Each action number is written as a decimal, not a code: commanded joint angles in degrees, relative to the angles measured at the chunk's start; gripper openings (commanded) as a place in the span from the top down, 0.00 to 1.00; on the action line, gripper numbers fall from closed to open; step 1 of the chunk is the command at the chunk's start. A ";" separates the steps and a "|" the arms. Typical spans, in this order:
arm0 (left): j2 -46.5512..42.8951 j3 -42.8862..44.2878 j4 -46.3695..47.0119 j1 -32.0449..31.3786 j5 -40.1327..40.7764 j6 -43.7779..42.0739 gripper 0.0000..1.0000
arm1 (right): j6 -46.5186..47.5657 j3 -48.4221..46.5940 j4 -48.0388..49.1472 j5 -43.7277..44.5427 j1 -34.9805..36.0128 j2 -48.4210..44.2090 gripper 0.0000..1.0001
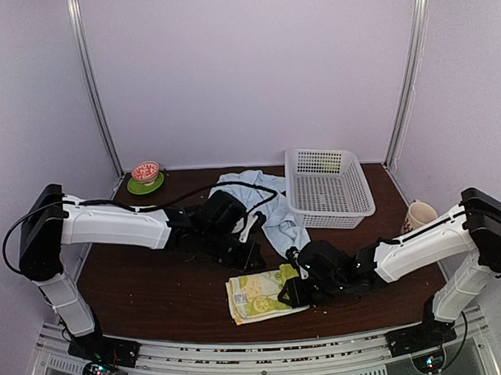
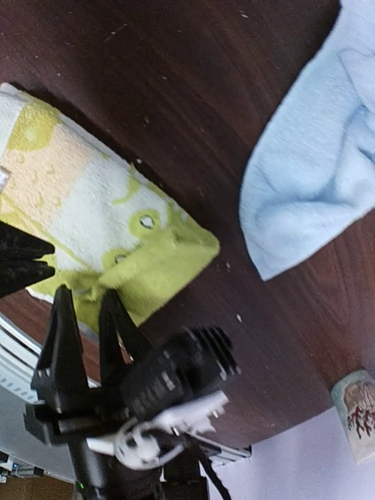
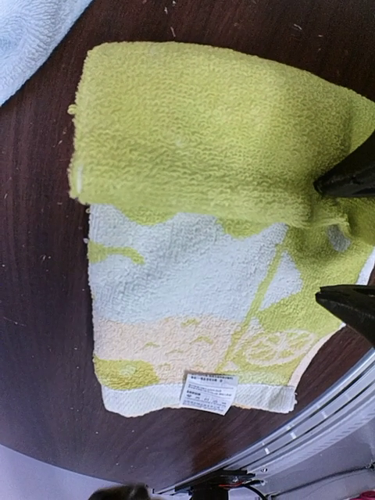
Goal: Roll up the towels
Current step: Roll the towel at the center of the board.
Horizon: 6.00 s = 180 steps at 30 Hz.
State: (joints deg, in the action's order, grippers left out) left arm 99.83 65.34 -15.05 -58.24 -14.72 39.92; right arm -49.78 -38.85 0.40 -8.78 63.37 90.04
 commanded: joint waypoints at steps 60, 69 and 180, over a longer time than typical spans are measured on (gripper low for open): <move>21.19 7.26 11.75 1.90 -10.08 6.24 1.00 | 2.40 -3.62 -15.36 1.49 2.68 1.97 0.91; 20.78 6.78 11.69 1.92 -9.58 5.87 1.00 | 2.81 -2.79 -16.67 4.98 -1.76 -12.16 0.56; 9.21 -11.38 15.07 2.52 -4.26 4.14 1.00 | 0.47 -23.62 -25.90 9.33 2.54 9.86 0.77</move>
State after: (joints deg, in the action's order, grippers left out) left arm 107.72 55.48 0.40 -55.92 -19.07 44.01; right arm -48.23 -64.55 -29.39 3.55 65.60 101.43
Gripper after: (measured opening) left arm 0.001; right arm 0.226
